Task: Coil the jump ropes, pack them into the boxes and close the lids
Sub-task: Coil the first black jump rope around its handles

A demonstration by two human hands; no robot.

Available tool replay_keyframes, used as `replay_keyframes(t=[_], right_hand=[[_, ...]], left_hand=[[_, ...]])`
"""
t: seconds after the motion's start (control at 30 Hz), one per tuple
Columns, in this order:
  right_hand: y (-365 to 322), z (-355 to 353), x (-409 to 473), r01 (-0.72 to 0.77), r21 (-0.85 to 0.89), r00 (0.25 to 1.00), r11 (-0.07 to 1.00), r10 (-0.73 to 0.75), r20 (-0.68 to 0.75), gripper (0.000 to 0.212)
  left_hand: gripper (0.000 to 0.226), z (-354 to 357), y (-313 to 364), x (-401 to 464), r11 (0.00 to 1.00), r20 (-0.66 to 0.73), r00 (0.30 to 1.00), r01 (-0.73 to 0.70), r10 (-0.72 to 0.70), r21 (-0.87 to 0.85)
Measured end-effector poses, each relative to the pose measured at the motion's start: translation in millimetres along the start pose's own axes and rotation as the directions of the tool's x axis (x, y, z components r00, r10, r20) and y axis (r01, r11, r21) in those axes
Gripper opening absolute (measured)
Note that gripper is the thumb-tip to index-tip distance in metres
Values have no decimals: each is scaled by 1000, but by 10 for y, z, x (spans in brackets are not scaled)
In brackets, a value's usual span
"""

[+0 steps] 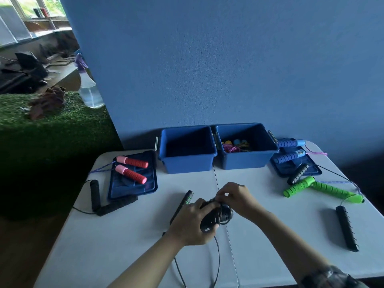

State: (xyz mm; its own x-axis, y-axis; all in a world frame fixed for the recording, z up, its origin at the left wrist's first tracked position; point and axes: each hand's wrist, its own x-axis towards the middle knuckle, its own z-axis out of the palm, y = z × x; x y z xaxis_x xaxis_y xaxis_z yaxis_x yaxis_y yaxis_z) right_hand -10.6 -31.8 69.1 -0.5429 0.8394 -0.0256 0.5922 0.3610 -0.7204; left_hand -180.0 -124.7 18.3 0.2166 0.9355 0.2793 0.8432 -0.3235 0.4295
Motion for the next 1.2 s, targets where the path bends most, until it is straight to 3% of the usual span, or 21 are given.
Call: replay_keyframes(t=[0.17, 0.4, 0.5, 0.6, 0.7, 0.83, 0.9, 1.1, 1.2], right_hand=[[38, 36, -18, -29, 18, 992, 999, 31, -126, 5], [132, 58, -70, -89, 41, 994, 995, 91, -60, 15], [164, 96, -81, -115, 91, 982, 989, 127, -138, 17], [143, 110, -80, -122, 183, 962, 975, 162, -219, 35], [145, 83, -39, -207, 347, 938, 915, 287, -197, 35], [157, 159, -7, -257, 368, 916, 893, 347, -202, 34], [145, 186, -24, -242, 367, 912, 898, 339, -230, 25], [170, 95, 2, -117, 219, 951, 969, 173, -255, 32], [226, 21, 49, -163, 429, 953, 889, 254, -165, 31]], left_hand=[[54, -56, 106, 31, 975, -64, 982, 170, -180, -144], [48, -34, -14, 57, 927, -79, 934, 331, -348, -179], [50, -63, -9, 50, 927, -83, 935, 325, -344, -186], [49, -67, 43, 36, 941, -58, 955, 277, -292, -193], [48, -74, 99, 67, 939, -75, 949, 289, -307, -188], [42, -96, 77, 124, 949, -65, 953, 284, -295, -134], [41, -96, 65, 134, 947, -62, 952, 291, -301, -136], [52, -113, 85, 145, 949, -25, 959, 276, -283, -155], [62, -102, 81, 131, 942, -9, 955, 290, -295, -167]])
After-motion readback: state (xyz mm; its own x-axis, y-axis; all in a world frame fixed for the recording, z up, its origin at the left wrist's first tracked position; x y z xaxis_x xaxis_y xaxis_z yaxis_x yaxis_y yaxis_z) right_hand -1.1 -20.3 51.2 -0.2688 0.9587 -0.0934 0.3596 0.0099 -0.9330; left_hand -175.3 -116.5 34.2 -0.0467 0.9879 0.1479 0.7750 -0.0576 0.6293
